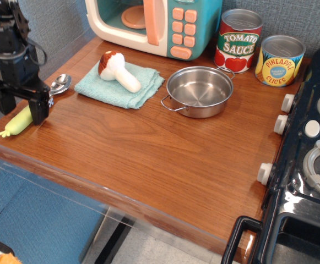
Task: Move the spoon to the front right corner of the table
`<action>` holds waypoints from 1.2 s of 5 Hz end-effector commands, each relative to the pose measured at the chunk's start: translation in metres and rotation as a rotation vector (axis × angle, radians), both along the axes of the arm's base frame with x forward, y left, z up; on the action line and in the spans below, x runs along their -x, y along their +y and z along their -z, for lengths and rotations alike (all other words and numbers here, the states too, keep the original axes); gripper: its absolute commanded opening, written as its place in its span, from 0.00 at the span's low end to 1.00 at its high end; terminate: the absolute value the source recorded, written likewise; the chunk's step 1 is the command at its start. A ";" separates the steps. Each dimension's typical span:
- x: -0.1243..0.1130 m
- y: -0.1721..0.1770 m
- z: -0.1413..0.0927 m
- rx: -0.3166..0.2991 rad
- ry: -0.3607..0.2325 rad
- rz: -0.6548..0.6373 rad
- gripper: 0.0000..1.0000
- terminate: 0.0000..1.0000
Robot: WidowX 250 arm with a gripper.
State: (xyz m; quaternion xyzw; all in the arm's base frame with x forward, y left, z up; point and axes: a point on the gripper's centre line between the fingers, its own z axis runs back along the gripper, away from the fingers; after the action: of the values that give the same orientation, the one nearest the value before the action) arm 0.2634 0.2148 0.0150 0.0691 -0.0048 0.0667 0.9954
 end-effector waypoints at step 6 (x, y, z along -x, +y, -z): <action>0.014 -0.132 -0.082 0.083 -0.119 0.094 0.00 0.00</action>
State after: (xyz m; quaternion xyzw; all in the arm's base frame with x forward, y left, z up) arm 0.2483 0.0733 0.0800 0.0146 -0.0406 0.0243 0.9988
